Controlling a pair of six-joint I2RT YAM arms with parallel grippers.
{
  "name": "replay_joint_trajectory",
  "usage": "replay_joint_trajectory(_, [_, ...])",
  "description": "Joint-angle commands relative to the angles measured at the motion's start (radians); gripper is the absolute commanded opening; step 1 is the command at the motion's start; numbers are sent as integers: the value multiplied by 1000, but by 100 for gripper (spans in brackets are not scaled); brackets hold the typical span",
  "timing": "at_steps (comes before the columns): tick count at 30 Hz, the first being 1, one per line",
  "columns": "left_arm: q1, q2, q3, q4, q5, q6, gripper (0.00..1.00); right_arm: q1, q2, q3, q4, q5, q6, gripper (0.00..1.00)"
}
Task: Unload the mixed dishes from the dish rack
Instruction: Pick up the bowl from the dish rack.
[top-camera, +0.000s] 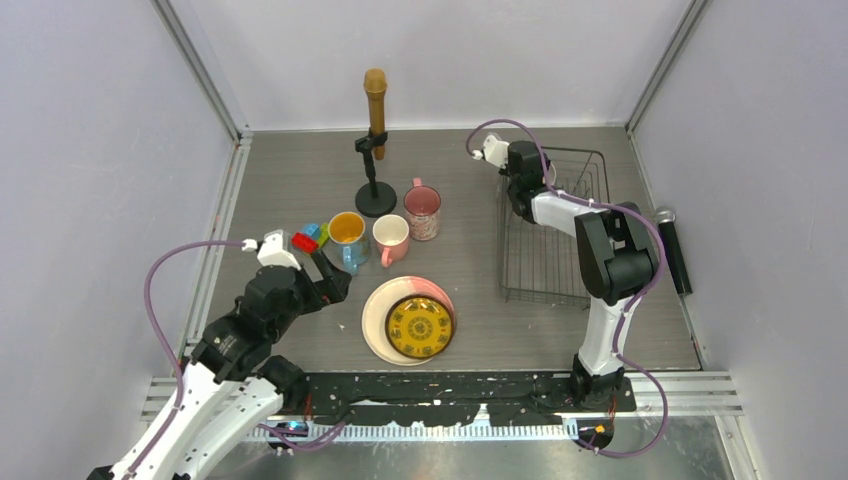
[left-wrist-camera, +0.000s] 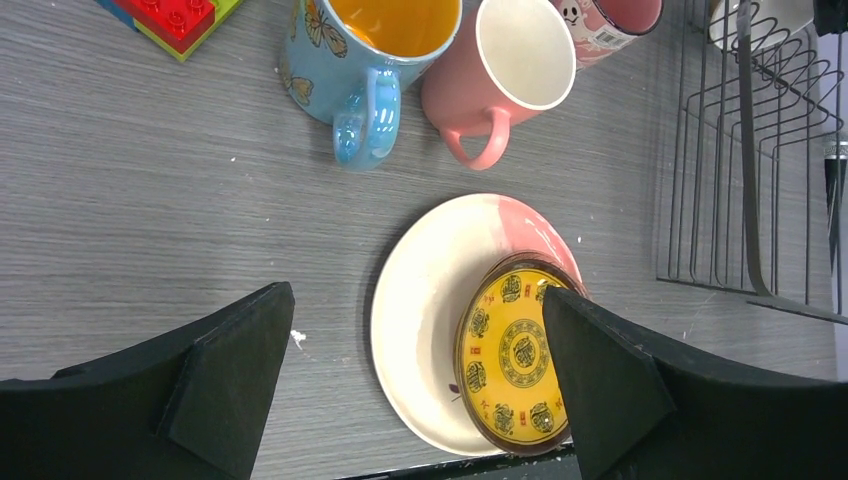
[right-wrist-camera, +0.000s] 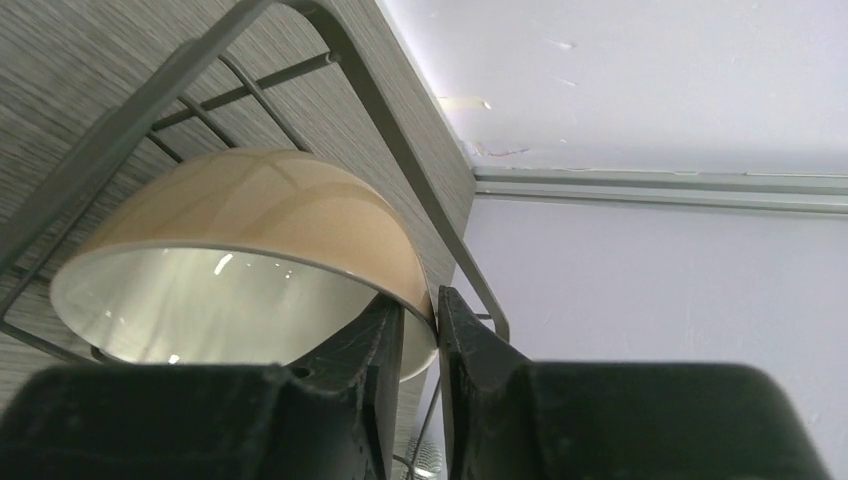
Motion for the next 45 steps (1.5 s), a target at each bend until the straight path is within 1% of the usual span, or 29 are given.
replay_joint_trajectory(1, [-2,-28,37,-14,-18,-11,99,16,-43,-12,69,22,-40,21])
replay_joint_trajectory(4, [-1,-46,49,-35,-23,-11,99,24,-51,-19,80,45,-58,20])
replay_joint_trajectory(9, [-2,-84,55,-63,-36,-12,99,31,-61,-35,103,59,-85,12])
replay_joint_trajectory(12, [-1,-108,52,-68,-47,-18,99,34,-63,-41,145,79,-123,8])
replay_joint_trajectory(16, [-2,-124,47,-71,-49,-25,99,41,-73,-48,181,94,-152,5])
replay_joint_trajectory(22, [-1,-121,49,-72,-42,-25,99,42,-92,-49,185,98,-159,3])
replay_joint_trajectory(29, [-1,-117,51,-70,-28,-25,99,42,-106,-46,232,118,-187,1])
replay_joint_trajectory(38, [0,-125,51,-74,-29,-25,99,42,-125,-51,293,145,-235,0])
replay_joint_trajectory(45, [-2,-116,48,-71,-22,-28,99,42,-157,-78,288,140,-251,0])
